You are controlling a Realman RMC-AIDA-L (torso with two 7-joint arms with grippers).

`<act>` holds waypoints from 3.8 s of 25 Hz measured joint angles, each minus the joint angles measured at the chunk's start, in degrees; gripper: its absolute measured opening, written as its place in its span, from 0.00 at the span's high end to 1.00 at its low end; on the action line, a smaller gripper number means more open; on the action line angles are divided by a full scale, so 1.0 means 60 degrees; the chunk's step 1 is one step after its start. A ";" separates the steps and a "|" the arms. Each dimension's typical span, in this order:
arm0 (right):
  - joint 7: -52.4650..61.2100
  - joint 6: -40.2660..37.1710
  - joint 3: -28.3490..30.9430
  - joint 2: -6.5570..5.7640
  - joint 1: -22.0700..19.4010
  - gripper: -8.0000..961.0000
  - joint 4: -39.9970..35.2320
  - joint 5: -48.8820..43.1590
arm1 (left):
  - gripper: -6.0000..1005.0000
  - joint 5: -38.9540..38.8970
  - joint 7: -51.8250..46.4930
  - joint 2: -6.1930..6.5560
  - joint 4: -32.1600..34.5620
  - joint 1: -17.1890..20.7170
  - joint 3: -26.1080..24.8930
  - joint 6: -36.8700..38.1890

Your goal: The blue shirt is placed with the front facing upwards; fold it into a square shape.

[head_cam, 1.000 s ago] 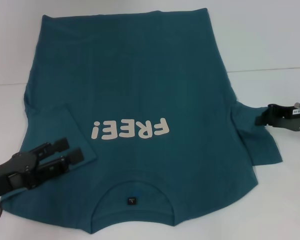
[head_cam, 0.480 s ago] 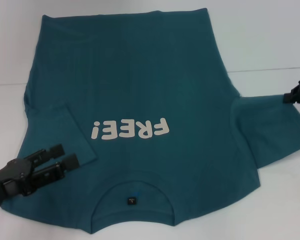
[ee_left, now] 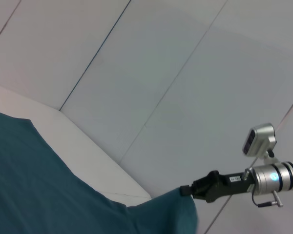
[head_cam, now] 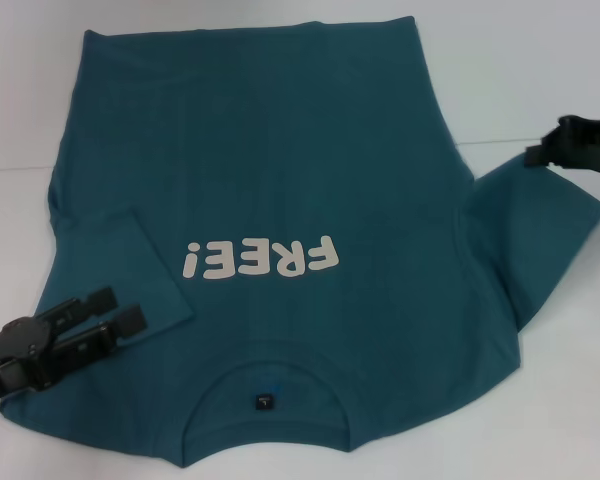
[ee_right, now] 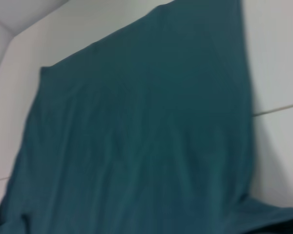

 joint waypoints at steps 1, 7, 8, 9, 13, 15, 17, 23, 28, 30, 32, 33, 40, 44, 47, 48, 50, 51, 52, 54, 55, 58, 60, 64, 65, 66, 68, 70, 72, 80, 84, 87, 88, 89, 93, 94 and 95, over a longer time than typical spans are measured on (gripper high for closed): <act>0.0000 -0.0107 -0.0001 0.0023 0.0117 0.99 -0.0005 0.0000 | 0.12 0.0000 0.0000 0.0000 0.0000 -0.0009 -0.0001 0.0000; -0.0004 -0.0381 -0.0423 0.0367 0.0762 0.99 0.0070 -0.0024 | 0.12 -0.0204 0.0000 0.0000 -0.0100 -0.0040 0.0000 -0.0050; -0.0004 -0.0343 -0.0599 0.0455 0.0826 0.99 0.0089 -0.0029 | 0.12 -0.0286 0.0000 0.0000 -0.0116 -0.0026 0.0002 -0.0067; -0.0003 -0.0256 -0.0756 0.0538 0.0882 0.99 0.0104 -0.0031 | 0.12 -0.0339 0.0000 0.0000 -0.0116 -0.0019 0.0002 -0.0075; 0.0005 -0.0003 -0.1009 0.0811 0.1082 0.99 0.0343 -0.0039 | 0.12 -0.0476 0.0000 0.0000 -0.0117 -0.0003 0.0006 -0.0085; 0.0007 0.0132 -0.1045 0.0886 0.1157 0.99 0.0488 -0.0040 | 0.12 -0.0479 0.0000 0.0000 -0.0117 -0.0013 0.0006 -0.0107; 0.0019 0.0354 -0.1039 0.0969 0.1195 0.99 0.0614 -0.0037 | 0.12 -0.0482 0.0000 0.0000 -0.0117 -0.0030 0.0006 -0.0165; 0.0247 0.1369 -0.0978 0.1240 0.1112 0.99 0.0770 0.0013 | 0.12 -0.0669 0.0002 0.0000 -0.0231 -0.0032 0.0006 -0.0250; 0.0360 0.2068 -0.1038 0.1310 0.1138 0.99 0.1157 -0.0014 | 0.12 -0.0740 0.0011 0.0000 -0.0246 -0.0017 0.0005 -0.0258; 0.0363 0.2294 -0.1039 0.1350 0.1161 0.99 0.1256 -0.0011 | 0.12 -0.0742 0.0011 0.0000 -0.0248 -0.0015 0.0005 -0.0268; 0.0369 0.2496 -0.1006 0.1374 0.1168 0.99 0.1320 0.0014 | 0.12 -0.0744 0.0009 0.0000 -0.0249 -0.0013 0.0005 -0.0309; 0.0372 0.2584 -0.0986 0.1382 0.1172 0.99 0.1332 0.0026 | 0.12 -0.0745 0.0007 0.0000 -0.0253 -0.0013 0.0005 -0.0318; 0.0219 0.3096 -0.0977 0.1524 0.1255 0.94 0.1362 0.0396 | 0.12 -0.0747 0.0031 0.0000 -0.0357 -0.0004 0.0005 -0.0332; -0.0212 0.3071 -0.1008 0.1542 0.1190 0.74 0.1365 0.1156 | 0.12 -0.0747 0.0036 0.0000 -0.0357 0.0016 -0.0006 -0.0341; -0.0376 0.2885 -0.0999 0.1517 0.1163 0.65 0.1320 0.1287 | 0.12 -0.0747 0.0037 0.0000 -0.0357 0.0017 -0.0009 -0.0344; -0.0470 0.2796 -0.1000 0.1491 0.1161 0.63 0.1294 0.1291 | 0.12 -0.0747 0.0036 0.0000 -0.0356 0.0017 -0.0011 -0.0345; -0.0679 0.2432 -0.1028 0.1371 0.1169 0.59 0.1256 0.1170 | 0.12 -0.0747 0.0027 0.0000 -0.0355 0.0017 -0.0009 -0.0347; -0.0722 0.2310 -0.1035 0.1305 0.1173 0.57 0.1229 0.1094 | 0.12 -0.0747 0.0017 0.0000 -0.0353 0.0016 -0.0009 -0.0347; -0.0726 0.2111 -0.1047 0.1211 0.1167 0.55 0.1154 0.0918 | 0.12 -0.0747 0.0015 0.0000 -0.0353 0.0016 -0.0009 -0.0347; -0.0679 0.1701 -0.1054 0.0997 0.1098 0.51 0.0915 0.0568 | 0.12 -0.0746 0.0008 0.0000 -0.0351 0.0016 -0.0010 -0.0346; -0.0616 0.1467 -0.1055 0.0879 0.1017 0.49 0.0747 0.0451 | 0.12 -0.0746 0.0008 0.0000 -0.0351 0.0016 -0.0009 -0.0347; -0.0499 0.0931 -0.1078 0.0546 0.0765 0.39 0.0414 0.0229 | 0.12 -0.0746 0.0005 0.0000 -0.0351 0.0023 -0.0008 -0.0346; -0.0493 0.0674 -0.1092 0.0383 0.0630 0.31 0.0352 -0.0095 | 0.12 -0.0746 -0.0003 0.0000 -0.0350 0.0033 -0.0008 -0.0346; -0.0599 0.0559 -0.1096 0.0325 0.0472 0.28 0.0299 -0.0953 | 0.12 -0.0746 -0.0040 0.0000 -0.0350 0.0044 -0.0009 -0.0346; -0.0675 0.0599 -0.1100 0.0354 0.0445 0.28 0.0288 -0.1075 | 0.12 -0.0746 -0.0048 0.0000 -0.0350 0.0044 -0.0008 -0.0346; -0.0790 0.0663 -0.1103 0.0390 0.0419 0.28 0.0279 -0.1166 | 0.12 -0.0746 -0.0054 0.0000 -0.0350 0.0043 -0.0010 -0.0346; -0.1123 0.0806 -0.1112 0.0498 0.0400 0.28 0.0287 -0.1245 | 0.12 -0.0746 -0.0064 0.0000 -0.0350 0.0023 -0.0008 -0.0346; -0.1449 0.1026 -0.1121 0.0669 0.0397 0.28 0.0318 -0.1293 | 0.12 -0.0746 -0.0068 0.0000 -0.0350 0.0007 -0.0008 -0.0346; -0.1625 0.1285 -0.1129 0.0816 0.0409 0.28 0.0335 -0.1389 | 0.12 -0.0746 -0.0074 0.0000 -0.0351 -0.0003 -0.0009 -0.0346; -0.1639 0.2707 -0.1383 0.1526 0.0620 0.28 0.0373 -0.2466 | 0.12 -0.0746 -0.0097 0.0000 -0.0350 -0.0013 -0.0008 -0.0345; -0.1692 0.2980 -0.1390 0.1684 0.0713 0.28 0.0399 -0.2493 | 0.12 -0.0746 -0.0100 0.0000 -0.0351 -0.0002 -0.0009 -0.0346; -0.1724 0.3209 -0.1526 0.1746 0.0804 0.28 0.0609 -0.2508 | 0.12 -0.0746 -0.0102 0.0000 -0.0351 0.0000 -0.0009 -0.0346; -0.1728 0.3282 -0.1589 0.1749 0.0824 0.28 0.0689 -0.2511 | 0.12 -0.0746 -0.0102 0.0000 -0.0351 0.0002 -0.0009 -0.0346; -0.1730 0.3345 -0.1640 0.1749 0.0839 0.28 0.0761 -0.2512 | 0.12 -0.0746 -0.0102 0.0000 -0.0350 0.0001 -0.0009 -0.0346; -0.1740 0.3630 -0.1857 0.1752 0.0897 0.28 0.1008 -0.2518 | 0.12 -0.0746 -0.0103 0.0000 -0.0351 0.0008 -0.0009 -0.0345; -0.1741 0.3688 -0.1889 0.1756 0.0901 0.28 0.1049 -0.2519 | 0.12 -0.0746 -0.0103 0.0000 -0.0350 0.0012 -0.0009 -0.0345; -0.1742 0.3719 -0.1900 0.1758 0.0908 0.28 0.1067 -0.2521 | 0.12 -0.0746 -0.0103 0.0000 -0.0357 0.0016 -0.0010 -0.0345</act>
